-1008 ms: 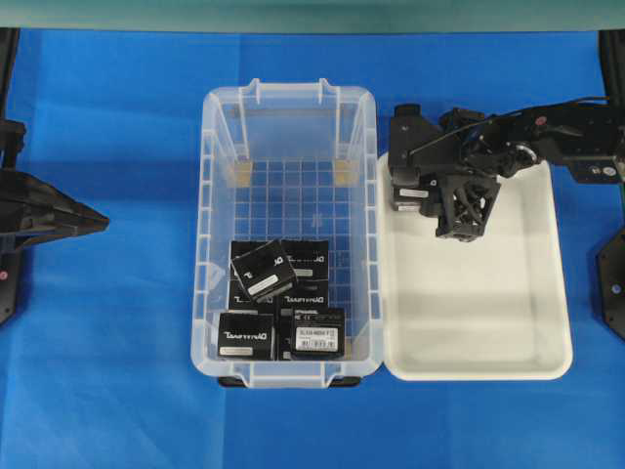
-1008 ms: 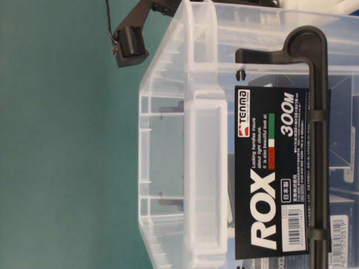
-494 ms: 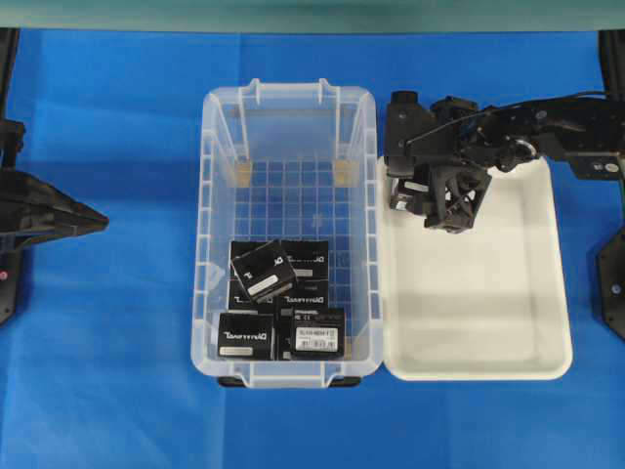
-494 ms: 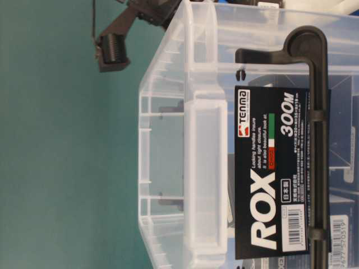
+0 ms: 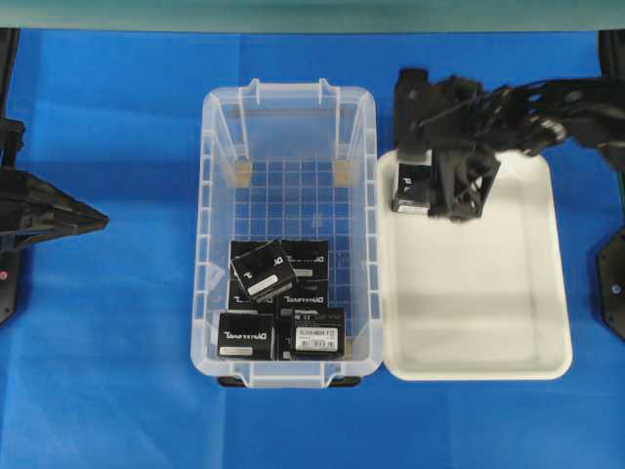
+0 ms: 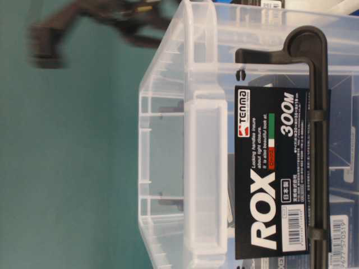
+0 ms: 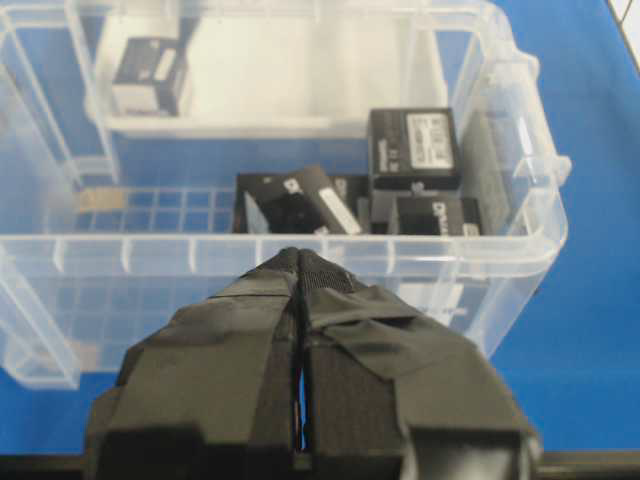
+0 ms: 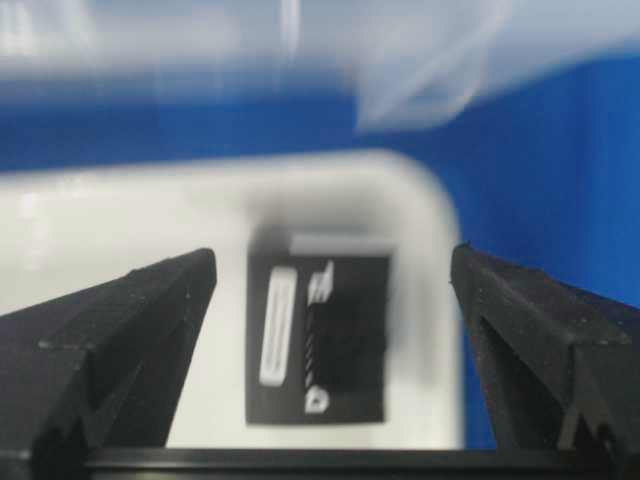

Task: Pick the box from inside the plastic case
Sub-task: 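Lower the black box onto the white tray's upper corner, then open the right gripper and raise it away from the box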

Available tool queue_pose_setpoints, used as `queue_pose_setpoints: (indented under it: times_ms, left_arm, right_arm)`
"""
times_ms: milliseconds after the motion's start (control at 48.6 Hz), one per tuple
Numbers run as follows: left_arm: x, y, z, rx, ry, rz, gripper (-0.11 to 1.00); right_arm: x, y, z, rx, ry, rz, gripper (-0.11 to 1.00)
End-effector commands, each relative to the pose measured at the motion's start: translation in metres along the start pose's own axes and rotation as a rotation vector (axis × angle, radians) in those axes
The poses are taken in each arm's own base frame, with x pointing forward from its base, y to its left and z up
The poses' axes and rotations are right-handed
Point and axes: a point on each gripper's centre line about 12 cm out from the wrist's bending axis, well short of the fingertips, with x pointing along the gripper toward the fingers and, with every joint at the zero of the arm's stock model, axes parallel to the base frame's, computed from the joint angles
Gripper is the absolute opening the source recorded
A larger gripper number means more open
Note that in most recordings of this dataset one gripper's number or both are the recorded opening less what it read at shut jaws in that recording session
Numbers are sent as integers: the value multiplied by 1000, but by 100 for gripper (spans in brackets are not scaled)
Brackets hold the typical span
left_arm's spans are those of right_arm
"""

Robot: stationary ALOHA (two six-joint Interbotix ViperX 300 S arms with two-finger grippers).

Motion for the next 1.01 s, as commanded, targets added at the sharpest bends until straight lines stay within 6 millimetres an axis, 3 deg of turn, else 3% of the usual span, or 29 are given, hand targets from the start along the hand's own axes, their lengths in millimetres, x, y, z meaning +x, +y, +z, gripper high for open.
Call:
queue_pose_setpoints:
  times_ms: [0, 123, 370, 761, 987]
  left_arm:
    - [-1, 1, 10, 4, -25, 4, -4]
    - [-2, 1, 10, 2, -25, 4, -4]
    - [-6, 1, 13, 2, -41, 4, -4]
    - [-11, 0, 18, -1, -89, 2, -4]
    - [-11, 0, 16, -1, -91, 2, -4]
  right_arm:
    - [-33, -2, 29, 0, -119, -27, 95]
    - [-70, 2, 45, 25, -232, -44, 95]
    - [-128, 10, 45, 119, -469, -84, 95]
    - [-185, 43, 7, 124, -766, -63, 95]
    - [-198, 60, -10, 181, -841, 24, 95]
